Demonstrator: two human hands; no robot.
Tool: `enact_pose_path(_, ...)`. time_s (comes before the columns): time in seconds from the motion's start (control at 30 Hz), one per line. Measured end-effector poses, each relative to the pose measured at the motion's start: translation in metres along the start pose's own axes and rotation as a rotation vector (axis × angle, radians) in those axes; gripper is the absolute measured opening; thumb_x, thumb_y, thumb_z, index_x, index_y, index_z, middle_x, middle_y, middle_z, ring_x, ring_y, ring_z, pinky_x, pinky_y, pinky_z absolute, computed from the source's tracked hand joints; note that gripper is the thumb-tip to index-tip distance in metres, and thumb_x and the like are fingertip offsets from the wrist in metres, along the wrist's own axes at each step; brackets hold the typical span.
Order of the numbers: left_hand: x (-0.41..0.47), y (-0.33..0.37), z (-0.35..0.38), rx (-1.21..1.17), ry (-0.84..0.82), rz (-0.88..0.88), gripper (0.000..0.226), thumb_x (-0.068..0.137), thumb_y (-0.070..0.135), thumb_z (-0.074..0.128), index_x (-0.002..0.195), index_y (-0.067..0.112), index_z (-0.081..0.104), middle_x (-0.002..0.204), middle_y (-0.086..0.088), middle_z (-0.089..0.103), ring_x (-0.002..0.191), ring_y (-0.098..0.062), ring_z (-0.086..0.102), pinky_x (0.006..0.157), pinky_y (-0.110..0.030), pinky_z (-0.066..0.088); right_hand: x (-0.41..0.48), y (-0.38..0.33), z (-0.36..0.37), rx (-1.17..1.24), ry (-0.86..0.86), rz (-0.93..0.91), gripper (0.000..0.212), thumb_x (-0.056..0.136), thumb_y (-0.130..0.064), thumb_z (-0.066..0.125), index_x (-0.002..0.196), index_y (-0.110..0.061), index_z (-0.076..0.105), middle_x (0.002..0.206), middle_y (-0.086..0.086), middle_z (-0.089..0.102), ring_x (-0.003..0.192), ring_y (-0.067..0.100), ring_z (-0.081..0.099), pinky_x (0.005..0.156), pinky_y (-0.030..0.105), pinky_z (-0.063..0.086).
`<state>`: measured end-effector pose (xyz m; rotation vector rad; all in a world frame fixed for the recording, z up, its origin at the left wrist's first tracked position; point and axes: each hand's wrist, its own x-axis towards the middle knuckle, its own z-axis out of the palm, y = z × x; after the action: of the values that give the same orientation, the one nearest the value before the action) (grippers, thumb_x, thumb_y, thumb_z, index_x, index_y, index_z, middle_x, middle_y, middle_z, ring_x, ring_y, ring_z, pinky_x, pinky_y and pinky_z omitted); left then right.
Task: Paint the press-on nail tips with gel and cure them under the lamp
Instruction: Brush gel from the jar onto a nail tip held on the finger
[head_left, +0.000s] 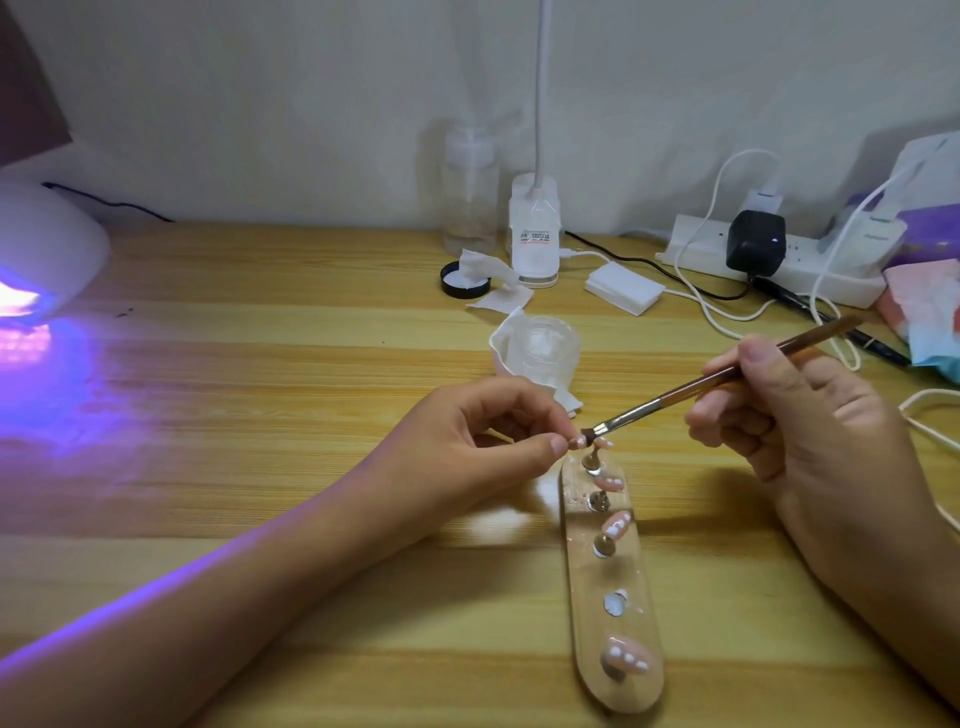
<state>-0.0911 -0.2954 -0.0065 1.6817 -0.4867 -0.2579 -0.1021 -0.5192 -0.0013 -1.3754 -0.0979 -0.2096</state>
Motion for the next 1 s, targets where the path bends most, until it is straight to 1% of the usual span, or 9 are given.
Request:
enact_pose_path(0.1, 0.0, -0.001, 0.0, 0.004, 0.003, 0.0, 0.016, 0.08, 0.019, 0.066, 0.077, 0.032, 0.072, 0.077, 0.009, 0.065, 0.07, 0.001, 0.056, 0.064, -0.009, 0.043, 0.001, 0.0, -0.002, -0.023, 0.035, -0.015, 0.026, 0.082, -0.038, 0.062, 0.083, -0.013, 0.067, 0.063, 0.006, 0.07, 0.057, 0.014, 0.066, 0.059, 0.02, 0.055)
enact_pose_path(0.2, 0.0, -0.001, 0.0, -0.002, -0.001, 0.0, 0.017, 0.081, 0.018, 0.066, 0.076, 0.033, 0.072, 0.076, 0.012, 0.065, 0.07, 0.002, 0.056, 0.064, -0.009, 0.043, 0.0, -0.001, -0.003, 0.022, 0.035, -0.033, 0.023, 0.082, -0.039, 0.062, 0.077, -0.019, 0.072, 0.062, 0.005, 0.069, 0.056, 0.013, 0.065, 0.059, 0.019, 0.054)
enact_pose_path(0.3, 0.0, -0.001, 0.0, 0.009, -0.002, -0.004, 0.017, 0.081, 0.019, 0.066, 0.076, 0.034, 0.072, 0.075, 0.014, 0.065, 0.069, 0.003, 0.056, 0.065, -0.009, 0.043, -0.002, -0.002, 0.0, 0.038, -0.016, -0.01, 0.024, 0.078, -0.042, 0.063, 0.074, -0.021, 0.073, 0.06, 0.005, 0.068, 0.054, 0.012, 0.065, 0.057, 0.019, 0.054)
enact_pose_path(0.43, 0.0, -0.001, -0.001, 0.018, 0.0, 0.0, 0.015, 0.081, 0.019, 0.067, 0.077, 0.033, 0.072, 0.075, 0.015, 0.065, 0.07, 0.004, 0.057, 0.065, -0.008, 0.043, 0.0, 0.0, 0.001, -0.003, 0.012, 0.036, 0.03, 0.073, -0.045, 0.066, 0.076, -0.015, 0.07, 0.06, 0.006, 0.069, 0.054, 0.012, 0.065, 0.056, 0.019, 0.054)
enact_pose_path(0.5, -0.001, -0.001, -0.001, 0.004, -0.001, 0.009, 0.017, 0.082, 0.017, 0.067, 0.076, 0.033, 0.072, 0.074, 0.015, 0.065, 0.07, 0.003, 0.057, 0.065, -0.008, 0.042, 0.002, 0.0, -0.002, -0.018, 0.05, 0.042, 0.033, 0.075, -0.043, 0.065, 0.081, -0.01, 0.065, 0.061, 0.005, 0.07, 0.055, 0.011, 0.065, 0.056, 0.018, 0.054)
enact_pose_path(0.67, -0.002, 0.0, -0.002, -0.103, 0.026, 0.036, 0.017, 0.084, 0.013, 0.067, 0.082, 0.028, 0.076, 0.073, 0.016, 0.068, 0.067, 0.002, 0.059, 0.067, -0.008, 0.045, 0.005, 0.0, -0.006, 0.057, 0.088, 0.037, 0.024, 0.082, -0.036, 0.061, 0.083, -0.012, 0.064, 0.062, 0.002, 0.069, 0.059, 0.008, 0.066, 0.06, 0.018, 0.055)
enact_pose_path(0.77, -0.003, 0.001, -0.003, -0.184, 0.077, 0.042, 0.012, 0.08, 0.014, 0.073, 0.086, 0.023, 0.077, 0.077, 0.01, 0.072, 0.07, -0.002, 0.063, 0.071, -0.012, 0.049, 0.007, 0.0, -0.007, 0.102, 0.103, 0.043, 0.023, 0.084, -0.034, 0.059, 0.085, -0.011, 0.062, 0.061, 0.001, 0.068, 0.059, 0.006, 0.066, 0.06, 0.018, 0.054)
enact_pose_path(0.9, -0.012, 0.006, -0.003, -0.138, 0.109, 0.159, 0.011, 0.08, 0.017, 0.073, 0.091, 0.019, 0.076, 0.087, 0.003, 0.075, 0.078, -0.004, 0.067, 0.071, -0.015, 0.051, 0.007, 0.0, -0.008, 0.122, 0.108, 0.041, 0.024, 0.085, -0.033, 0.059, 0.088, -0.01, 0.062, 0.06, 0.001, 0.068, 0.06, 0.007, 0.066, 0.061, 0.018, 0.054)
enact_pose_path(1.0, -0.02, 0.012, -0.002, 0.087, 0.039, 0.356, 0.01, 0.084, 0.012, 0.071, 0.091, 0.017, 0.076, 0.089, 0.007, 0.074, 0.083, -0.011, 0.07, 0.073, -0.02, 0.053, 0.007, 0.0, -0.007, 0.133, 0.095, 0.028, 0.023, 0.086, -0.033, 0.058, 0.086, -0.01, 0.063, 0.06, 0.0, 0.067, 0.059, 0.006, 0.065, 0.061, 0.018, 0.054)
